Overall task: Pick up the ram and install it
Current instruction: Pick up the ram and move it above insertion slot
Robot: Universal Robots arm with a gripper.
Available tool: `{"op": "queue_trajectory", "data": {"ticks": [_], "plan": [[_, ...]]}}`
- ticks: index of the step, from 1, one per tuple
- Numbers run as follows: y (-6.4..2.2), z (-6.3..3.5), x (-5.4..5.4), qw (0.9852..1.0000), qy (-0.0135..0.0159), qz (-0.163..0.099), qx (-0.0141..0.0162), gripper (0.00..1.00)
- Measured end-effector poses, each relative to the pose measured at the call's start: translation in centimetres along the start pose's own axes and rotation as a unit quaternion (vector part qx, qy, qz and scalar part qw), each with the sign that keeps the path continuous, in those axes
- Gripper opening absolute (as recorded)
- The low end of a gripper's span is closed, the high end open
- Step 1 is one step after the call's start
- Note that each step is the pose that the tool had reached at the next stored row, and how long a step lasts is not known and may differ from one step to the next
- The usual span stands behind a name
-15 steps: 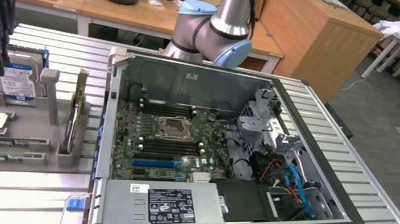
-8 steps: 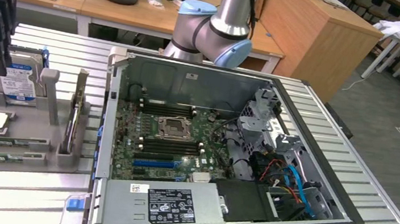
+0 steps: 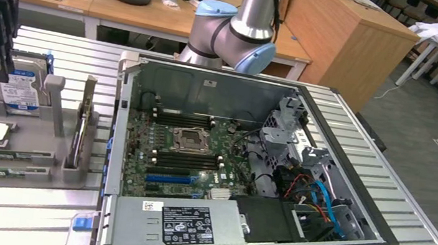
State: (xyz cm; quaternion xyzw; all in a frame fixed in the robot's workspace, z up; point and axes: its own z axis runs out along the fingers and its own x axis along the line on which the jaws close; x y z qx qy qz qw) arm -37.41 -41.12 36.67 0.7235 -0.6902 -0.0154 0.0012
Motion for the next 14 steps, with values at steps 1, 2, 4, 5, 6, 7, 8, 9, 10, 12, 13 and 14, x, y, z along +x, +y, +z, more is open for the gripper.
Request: {"op": "queue_trajectory", "data": {"ticks": [1, 2, 4, 5, 6, 7, 8, 9, 10, 12, 13, 14], "plan": [[0.0, 0.09, 0.0, 1.0, -0.0001, 0.0, 0.0001, 0.3], [-0.01, 0.19, 0.0, 1.0, -0.0001, 0.0, 0.0, 0.3], [-0.01, 0.4, 0.0, 1.0, -0.0001, 0.0, -0.0001, 0.3], [-0.02, 0.53, 0.0, 1.0, -0.0001, 0.0, -0.0001, 0.3], [-0.02, 0.67, 0.0, 1.0, -0.0001, 0.0, 0.0, 0.3], [-0.02, 0.8, 0.0, 1.0, -0.0001, 0.0, -0.0001, 0.3], [-0.02, 0.95, 0.0, 1.0, -0.0001, 0.0, -0.0001, 0.3], [-0.03, 1.13, 0.0, 1.0, -0.0001, 0.0, 0.0, 0.3], [-0.03, 1.31, 0.0, 1.0, -0.0001, 0.0, 0.0, 0.3], [-0.04, 1.68, 0.0, 1.0, -0.0001, 0.0, -0.0001, 0.3], [-0.05, 1.86, 0.1, 1.0, -0.0001, 0.0, 0.0, 0.3], [-0.05, 2.05, 0.1, 1.0, -0.0001, 0.0, 0.0, 0.3]]}}
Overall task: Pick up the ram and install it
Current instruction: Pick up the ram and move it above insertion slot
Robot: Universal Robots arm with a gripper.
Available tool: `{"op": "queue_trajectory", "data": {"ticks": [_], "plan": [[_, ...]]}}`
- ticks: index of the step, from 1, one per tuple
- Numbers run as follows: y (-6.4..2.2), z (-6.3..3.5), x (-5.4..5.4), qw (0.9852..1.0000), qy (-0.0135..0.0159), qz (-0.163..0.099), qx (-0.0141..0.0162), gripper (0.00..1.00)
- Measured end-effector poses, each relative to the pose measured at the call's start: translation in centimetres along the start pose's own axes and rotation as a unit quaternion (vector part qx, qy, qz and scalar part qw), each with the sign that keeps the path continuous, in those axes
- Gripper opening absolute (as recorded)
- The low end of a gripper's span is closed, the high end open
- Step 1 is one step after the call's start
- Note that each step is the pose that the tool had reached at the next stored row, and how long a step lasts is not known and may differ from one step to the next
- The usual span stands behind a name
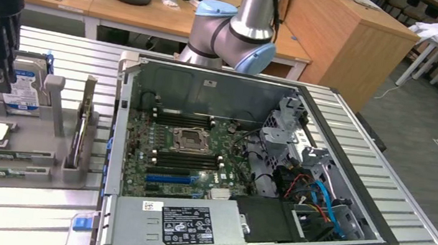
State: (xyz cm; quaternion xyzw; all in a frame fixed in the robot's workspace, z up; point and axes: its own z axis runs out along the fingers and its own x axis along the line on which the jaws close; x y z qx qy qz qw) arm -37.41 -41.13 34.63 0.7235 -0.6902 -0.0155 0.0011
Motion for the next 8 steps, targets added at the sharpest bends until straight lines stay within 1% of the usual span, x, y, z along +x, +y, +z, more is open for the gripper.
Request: {"op": "queue_trajectory", "data": {"ticks": [8], "plan": [[-0.02, 1.42, 0.0, 1.0, 0.0, 0.0, 0.0, 0.3]]}}
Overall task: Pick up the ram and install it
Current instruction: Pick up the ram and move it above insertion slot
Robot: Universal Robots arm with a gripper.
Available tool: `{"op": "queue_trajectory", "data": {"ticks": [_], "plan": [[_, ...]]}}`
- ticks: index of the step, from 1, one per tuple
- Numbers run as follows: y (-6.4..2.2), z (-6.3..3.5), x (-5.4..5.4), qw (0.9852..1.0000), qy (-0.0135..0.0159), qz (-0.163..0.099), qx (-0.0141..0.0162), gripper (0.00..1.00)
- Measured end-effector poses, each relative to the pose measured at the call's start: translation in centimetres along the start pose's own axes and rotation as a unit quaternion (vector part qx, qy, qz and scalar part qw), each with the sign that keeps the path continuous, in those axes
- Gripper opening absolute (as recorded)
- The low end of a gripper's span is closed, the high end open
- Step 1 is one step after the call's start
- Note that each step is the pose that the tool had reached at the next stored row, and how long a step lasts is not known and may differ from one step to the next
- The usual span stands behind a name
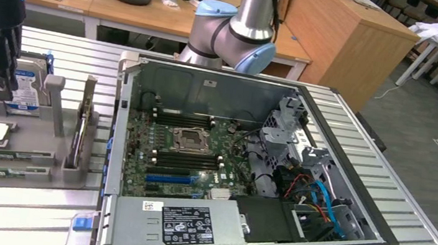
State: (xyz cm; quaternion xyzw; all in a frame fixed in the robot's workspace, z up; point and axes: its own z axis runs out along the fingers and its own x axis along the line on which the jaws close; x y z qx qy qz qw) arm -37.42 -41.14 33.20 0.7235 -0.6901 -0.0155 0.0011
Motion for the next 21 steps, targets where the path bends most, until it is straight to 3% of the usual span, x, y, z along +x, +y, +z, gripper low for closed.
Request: {"op": "queue_trajectory", "data": {"ticks": [16, 21], "plan": [[0.75, 0.29, 0.0, 0.9999, -0.0003, 0.014, 0.0003, 0.3], [0.75, 1.06, 0.0, 0.9999, -0.0003, 0.014, 0.0003, 0.3]]}}
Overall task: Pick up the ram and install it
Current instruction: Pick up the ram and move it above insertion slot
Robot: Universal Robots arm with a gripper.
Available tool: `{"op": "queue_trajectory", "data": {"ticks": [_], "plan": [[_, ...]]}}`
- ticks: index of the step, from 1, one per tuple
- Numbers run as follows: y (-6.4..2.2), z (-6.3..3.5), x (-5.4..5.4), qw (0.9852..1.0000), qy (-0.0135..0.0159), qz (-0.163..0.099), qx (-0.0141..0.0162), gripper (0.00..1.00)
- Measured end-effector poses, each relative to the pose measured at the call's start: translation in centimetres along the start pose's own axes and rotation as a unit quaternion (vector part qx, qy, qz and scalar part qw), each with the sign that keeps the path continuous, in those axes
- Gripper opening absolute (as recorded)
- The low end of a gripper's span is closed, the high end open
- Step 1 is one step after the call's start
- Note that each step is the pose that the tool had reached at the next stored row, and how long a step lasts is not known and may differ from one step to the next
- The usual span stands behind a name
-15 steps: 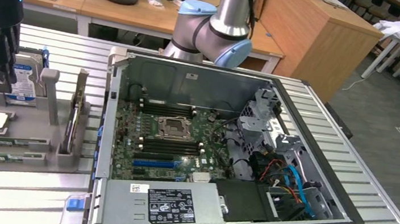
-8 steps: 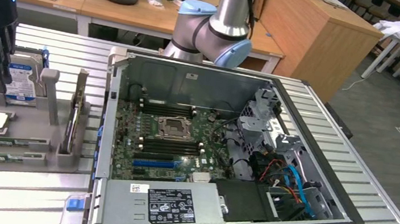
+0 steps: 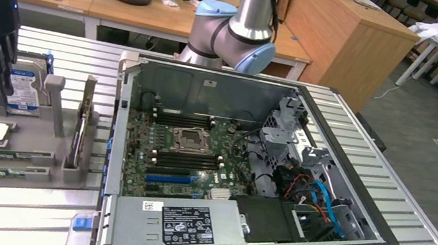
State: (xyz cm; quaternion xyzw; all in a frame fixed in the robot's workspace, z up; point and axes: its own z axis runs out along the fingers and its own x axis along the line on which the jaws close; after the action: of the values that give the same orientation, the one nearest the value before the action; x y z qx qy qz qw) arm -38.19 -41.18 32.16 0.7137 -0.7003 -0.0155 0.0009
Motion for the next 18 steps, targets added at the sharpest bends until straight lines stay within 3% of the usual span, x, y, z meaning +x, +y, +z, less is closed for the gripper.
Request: {"op": "queue_trajectory", "data": {"ticks": [18], "plan": [[-0.05, 3.26, 0.2, 1.0, 0.0, 0.0, -0.0002, 0.3]]}}
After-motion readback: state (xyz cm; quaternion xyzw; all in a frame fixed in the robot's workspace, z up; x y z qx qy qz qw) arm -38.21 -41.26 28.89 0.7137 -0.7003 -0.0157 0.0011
